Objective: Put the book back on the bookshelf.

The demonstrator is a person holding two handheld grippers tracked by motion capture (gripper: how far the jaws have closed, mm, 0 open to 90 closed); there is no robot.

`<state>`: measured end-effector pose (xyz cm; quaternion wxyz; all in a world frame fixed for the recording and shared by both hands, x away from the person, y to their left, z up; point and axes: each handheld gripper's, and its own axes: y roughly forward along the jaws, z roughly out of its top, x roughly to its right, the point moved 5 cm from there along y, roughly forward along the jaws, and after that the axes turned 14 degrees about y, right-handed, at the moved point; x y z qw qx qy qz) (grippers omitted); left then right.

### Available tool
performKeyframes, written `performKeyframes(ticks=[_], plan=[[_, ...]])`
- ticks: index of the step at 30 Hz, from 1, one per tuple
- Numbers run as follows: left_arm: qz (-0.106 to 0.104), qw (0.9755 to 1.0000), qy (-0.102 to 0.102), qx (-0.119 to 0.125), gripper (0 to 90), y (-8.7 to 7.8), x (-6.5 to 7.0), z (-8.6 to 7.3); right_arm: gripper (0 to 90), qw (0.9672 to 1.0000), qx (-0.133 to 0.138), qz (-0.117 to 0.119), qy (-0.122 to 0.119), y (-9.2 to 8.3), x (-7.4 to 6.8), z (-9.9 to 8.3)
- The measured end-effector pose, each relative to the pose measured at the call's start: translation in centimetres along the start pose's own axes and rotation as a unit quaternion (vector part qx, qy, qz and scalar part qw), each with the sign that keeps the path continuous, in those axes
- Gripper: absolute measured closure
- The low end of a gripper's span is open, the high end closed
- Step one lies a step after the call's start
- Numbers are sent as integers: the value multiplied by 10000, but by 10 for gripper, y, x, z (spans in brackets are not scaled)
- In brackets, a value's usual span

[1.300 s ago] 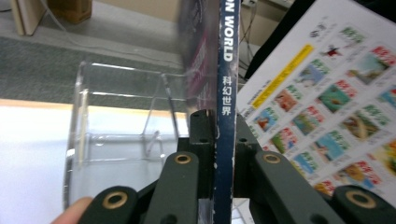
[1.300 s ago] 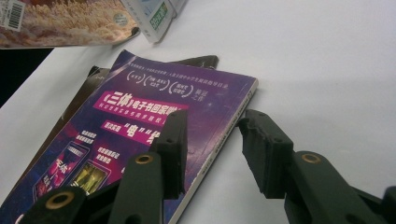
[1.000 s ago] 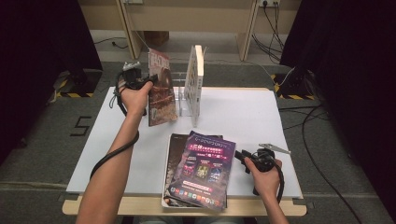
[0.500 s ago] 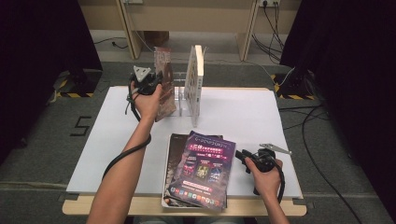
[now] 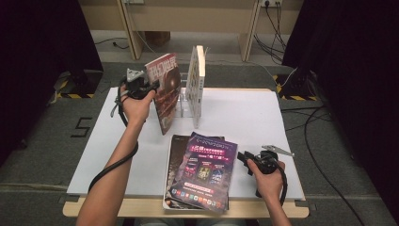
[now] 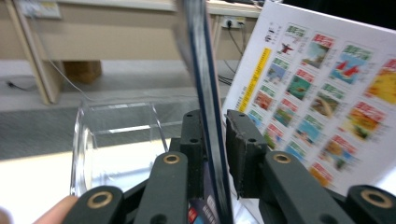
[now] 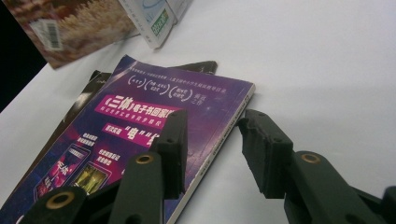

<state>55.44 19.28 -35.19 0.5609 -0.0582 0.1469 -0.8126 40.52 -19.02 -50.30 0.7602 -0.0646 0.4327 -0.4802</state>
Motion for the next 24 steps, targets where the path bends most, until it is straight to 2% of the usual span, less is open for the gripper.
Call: performKeyframes(ticks=[1, 3, 4, 5, 7, 9, 11, 14, 16, 22, 24], plan=[[21, 10000, -11, -49, 753, -2, -2, -2, 614, 10000, -11, 8, 4, 0, 0, 0], [-94, 9995, -299, 0, 730, -4, -4, -7, 612, 10000, -23, 7, 3, 1, -1, -1], [-28, 9996, -275, 3, 757, -5, -6, -9, 612, 10000, -29, 4, -18, 2, -2, -1], [-52, 9995, -296, 26, 757, -6, -7, -11, 612, 10000, -29, 4, -18, 2, -2, -1], [-239, 9982, -541, 91, 776, -6, -6, -13, 607, 10000, -45, 14, -23, 2, -3, -2], [-283, 9978, -588, 142, 771, -6, -5, -12, 604, 10000, -74, 4, 9, 2, -3, -2], [-355, 9964, -757, 167, 759, -4, -2, -12, 603, 10000, -85, 2, 10, 3, -3, -3], [-332, 9962, -795, 134, 729, 1, 2, -13, 599, 9999, -103, -2, 15, 3, -2, -3], [-345, 9950, -931, 75, 720, 6, 7, -17, 597, 9999, -110, 0, 37, 3, -2, -3], [-355, 9926, -1156, 33, 835, 12, 12, -18, 594, 9998, -164, -11, 97, 2, 1, -4], [-397, 9934, -1075, 65, 837, 12, 15, -14, 594, 9998, -167, -12, 75, 2, 2, -4]])
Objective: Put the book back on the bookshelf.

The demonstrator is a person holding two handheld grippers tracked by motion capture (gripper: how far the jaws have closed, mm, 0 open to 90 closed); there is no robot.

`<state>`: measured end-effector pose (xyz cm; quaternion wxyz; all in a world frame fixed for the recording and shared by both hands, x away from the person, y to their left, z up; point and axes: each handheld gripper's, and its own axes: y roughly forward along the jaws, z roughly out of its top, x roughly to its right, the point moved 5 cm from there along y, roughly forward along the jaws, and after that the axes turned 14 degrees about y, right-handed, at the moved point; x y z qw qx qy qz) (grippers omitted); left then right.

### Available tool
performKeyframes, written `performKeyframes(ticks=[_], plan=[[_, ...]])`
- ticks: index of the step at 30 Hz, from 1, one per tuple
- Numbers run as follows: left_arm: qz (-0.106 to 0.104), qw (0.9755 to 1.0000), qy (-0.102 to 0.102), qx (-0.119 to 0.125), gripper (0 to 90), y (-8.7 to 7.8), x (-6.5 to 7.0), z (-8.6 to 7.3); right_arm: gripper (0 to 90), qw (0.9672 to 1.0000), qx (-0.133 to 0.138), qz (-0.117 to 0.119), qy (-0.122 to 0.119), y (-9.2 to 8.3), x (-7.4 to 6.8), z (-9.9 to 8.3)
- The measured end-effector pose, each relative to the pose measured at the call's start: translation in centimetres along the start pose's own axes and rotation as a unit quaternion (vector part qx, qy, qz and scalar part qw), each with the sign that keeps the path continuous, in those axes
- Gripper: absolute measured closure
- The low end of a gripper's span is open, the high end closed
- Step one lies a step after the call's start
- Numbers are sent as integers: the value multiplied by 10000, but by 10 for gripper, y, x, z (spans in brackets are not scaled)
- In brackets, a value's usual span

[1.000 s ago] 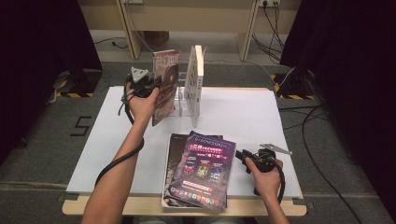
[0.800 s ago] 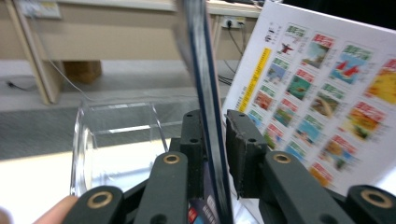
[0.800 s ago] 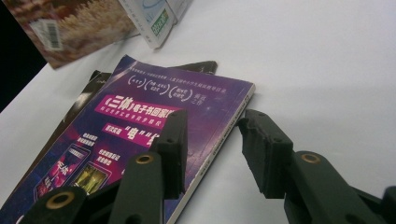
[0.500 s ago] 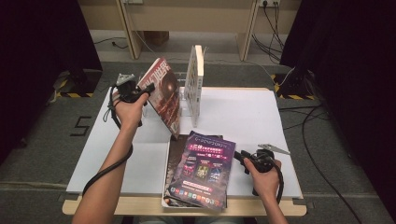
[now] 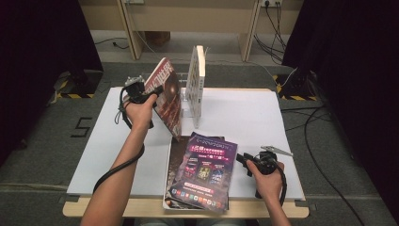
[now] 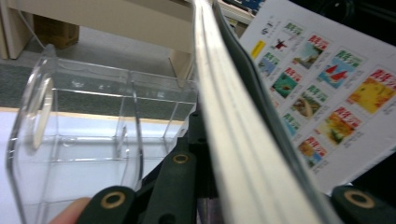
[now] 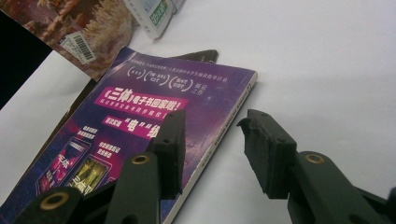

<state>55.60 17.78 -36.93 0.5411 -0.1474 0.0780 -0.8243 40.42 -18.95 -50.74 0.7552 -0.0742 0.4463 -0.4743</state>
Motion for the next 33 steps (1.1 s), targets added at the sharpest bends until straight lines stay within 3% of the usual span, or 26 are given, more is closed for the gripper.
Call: performKeyframes(ticks=[4, 12, 16, 19, 23, 33], plan=[[63, 9993, 365, 73, 840, -4, 7, 11, 595, 10000, 1, 3, 5, 0, 0, 0], [274, 9966, 705, 340, 841, -6, 10, 39, 597, 10000, 29, 13, 8, -1, -1, 1], [339, 9952, 809, 445, 840, 3, 9, 55, 598, 10000, 40, 19, 14, 0, -1, 1], [548, 9927, 968, 468, 840, 14, 6, 62, 598, 10000, 49, 32, -4, 0, -1, 1], [771, 9876, 1279, 494, 840, 31, 1, 60, 598, 10000, 70, 46, -2, -1, 1, 2], [893, 9852, 1346, 578, 839, 54, 2, 51, 598, 10000, 55, 48, 2, 1, 3, 2]])
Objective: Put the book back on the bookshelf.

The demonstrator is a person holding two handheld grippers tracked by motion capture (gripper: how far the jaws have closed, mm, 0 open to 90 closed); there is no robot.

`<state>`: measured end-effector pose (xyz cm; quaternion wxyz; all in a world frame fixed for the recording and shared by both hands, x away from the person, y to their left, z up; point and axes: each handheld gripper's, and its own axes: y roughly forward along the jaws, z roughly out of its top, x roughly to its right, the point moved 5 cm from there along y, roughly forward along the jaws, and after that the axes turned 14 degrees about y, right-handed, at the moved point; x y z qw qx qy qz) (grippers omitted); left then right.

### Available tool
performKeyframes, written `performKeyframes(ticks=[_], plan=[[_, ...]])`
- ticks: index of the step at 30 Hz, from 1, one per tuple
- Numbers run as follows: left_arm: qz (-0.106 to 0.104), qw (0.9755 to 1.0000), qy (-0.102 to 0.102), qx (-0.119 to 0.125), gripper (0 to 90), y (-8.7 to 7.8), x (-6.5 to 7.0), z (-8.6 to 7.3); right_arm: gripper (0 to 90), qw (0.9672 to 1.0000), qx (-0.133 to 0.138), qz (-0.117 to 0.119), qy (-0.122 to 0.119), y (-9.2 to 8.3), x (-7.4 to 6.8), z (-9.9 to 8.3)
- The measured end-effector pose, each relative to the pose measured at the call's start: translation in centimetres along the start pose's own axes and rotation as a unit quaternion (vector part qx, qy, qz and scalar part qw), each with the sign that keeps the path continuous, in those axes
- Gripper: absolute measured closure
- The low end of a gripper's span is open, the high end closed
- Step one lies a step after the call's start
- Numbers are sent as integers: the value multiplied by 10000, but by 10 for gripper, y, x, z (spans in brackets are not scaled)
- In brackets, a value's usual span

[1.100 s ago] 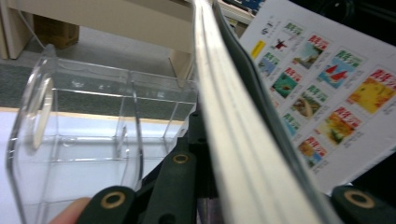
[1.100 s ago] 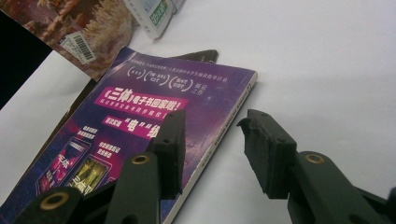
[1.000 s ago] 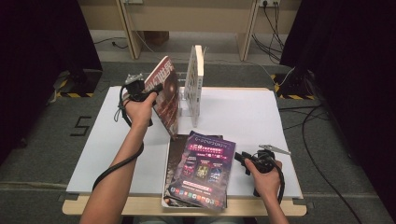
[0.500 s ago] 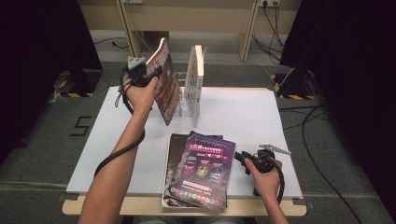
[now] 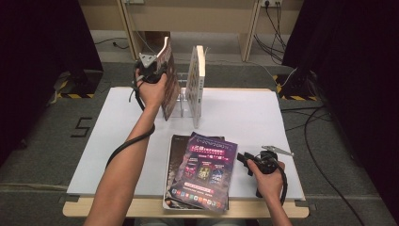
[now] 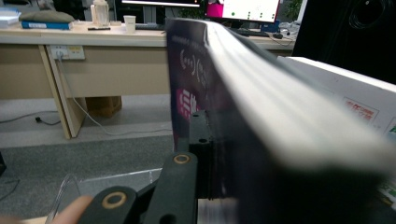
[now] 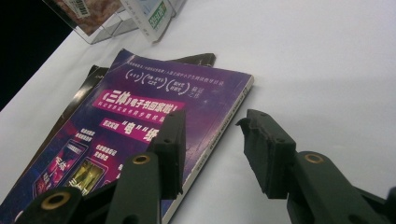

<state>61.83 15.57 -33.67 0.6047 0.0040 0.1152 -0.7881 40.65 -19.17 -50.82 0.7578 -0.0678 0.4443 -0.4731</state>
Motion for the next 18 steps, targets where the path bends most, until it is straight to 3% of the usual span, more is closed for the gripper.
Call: performKeyframes(ticks=[5, 12, 15, 18], plan=[[36, 9999, 42, -131, 838, 5, 0, -17, 598, 10000, -17, 4, -58, 0, 0, -1], [231, 9994, 138, 231, 836, -5, -7, -12, 598, 10000, -19, 13, -45, 1, -1, -1], [288, 9993, 157, 201, 832, -5, -9, -27, 599, 10000, -29, 9, -73, 1, 0, -2], [367, 9987, -8, 341, 829, -10, -12, -38, 599, 10000, -46, 7, -85, 2, 0, -3]])
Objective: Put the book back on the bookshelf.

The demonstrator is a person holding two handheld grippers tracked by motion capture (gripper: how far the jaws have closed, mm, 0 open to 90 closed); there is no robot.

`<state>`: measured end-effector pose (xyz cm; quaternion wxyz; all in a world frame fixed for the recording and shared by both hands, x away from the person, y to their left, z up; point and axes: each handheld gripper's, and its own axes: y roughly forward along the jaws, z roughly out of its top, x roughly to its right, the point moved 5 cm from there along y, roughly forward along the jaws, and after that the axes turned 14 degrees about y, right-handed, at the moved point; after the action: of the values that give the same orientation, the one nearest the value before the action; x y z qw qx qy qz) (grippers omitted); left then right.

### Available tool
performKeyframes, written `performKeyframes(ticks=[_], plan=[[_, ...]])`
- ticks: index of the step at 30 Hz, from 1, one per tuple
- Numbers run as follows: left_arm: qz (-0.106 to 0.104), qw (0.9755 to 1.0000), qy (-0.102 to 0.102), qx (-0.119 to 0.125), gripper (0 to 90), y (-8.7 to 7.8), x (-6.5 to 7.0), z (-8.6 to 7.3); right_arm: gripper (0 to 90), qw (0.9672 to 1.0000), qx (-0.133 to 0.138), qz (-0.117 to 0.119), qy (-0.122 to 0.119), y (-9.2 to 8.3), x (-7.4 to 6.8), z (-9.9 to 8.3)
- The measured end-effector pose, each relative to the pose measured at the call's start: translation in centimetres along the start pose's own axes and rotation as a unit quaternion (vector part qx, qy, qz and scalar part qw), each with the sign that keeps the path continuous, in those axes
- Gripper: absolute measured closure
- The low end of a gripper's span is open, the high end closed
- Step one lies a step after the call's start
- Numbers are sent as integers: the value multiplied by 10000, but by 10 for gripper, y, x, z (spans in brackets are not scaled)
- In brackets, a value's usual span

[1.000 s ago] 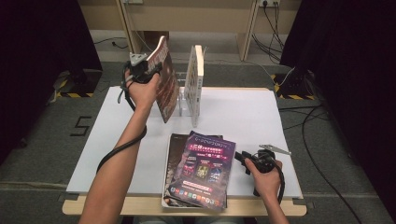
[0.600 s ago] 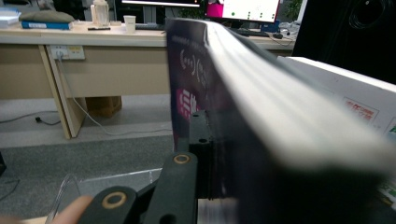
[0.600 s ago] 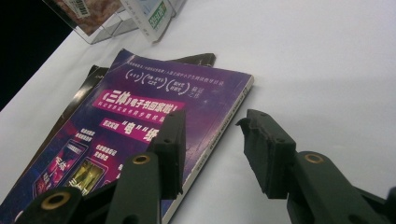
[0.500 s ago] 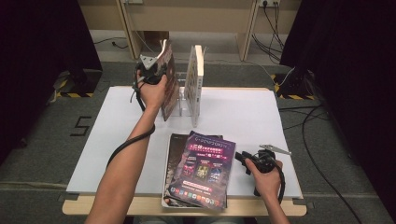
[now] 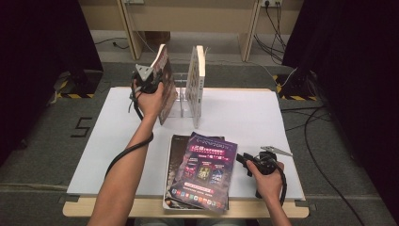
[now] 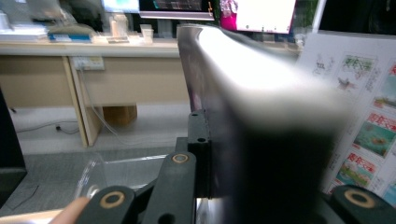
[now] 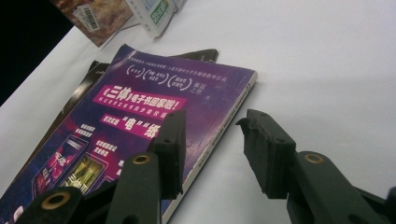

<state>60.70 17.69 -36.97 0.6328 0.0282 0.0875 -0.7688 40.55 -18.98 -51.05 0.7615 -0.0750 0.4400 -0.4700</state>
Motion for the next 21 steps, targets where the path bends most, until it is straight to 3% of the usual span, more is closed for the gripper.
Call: performKeyframes(ticks=[4, 6, 10, 17, 20, 21], plan=[[-100, 9999, 36, -65, 802, -1, -1, 0, 599, 10000, -15, 3, -3, 0, -2, 0], [-184, 9997, -85, -133, 763, 0, -4, -1, 598, 10000, -18, 5, -14, 0, -2, -1], [-261, 9990, -113, -357, 710, 0, -7, -6, 597, 10000, -41, 8, 22, 1, -2, -2], [-390, 9962, -591, -515, 727, -1, -15, -16, 595, 10000, -67, 10, -2, 1, -3, -3], [-543, 9928, -895, -575, 764, 0, -16, -16, 595, 10000, -73, 8, 1, 1, -3, -3], [-532, 9932, -832, -624, 785, 1, -16, -14, 595, 10000, -88, 4, 18, 2, -3, -3]])
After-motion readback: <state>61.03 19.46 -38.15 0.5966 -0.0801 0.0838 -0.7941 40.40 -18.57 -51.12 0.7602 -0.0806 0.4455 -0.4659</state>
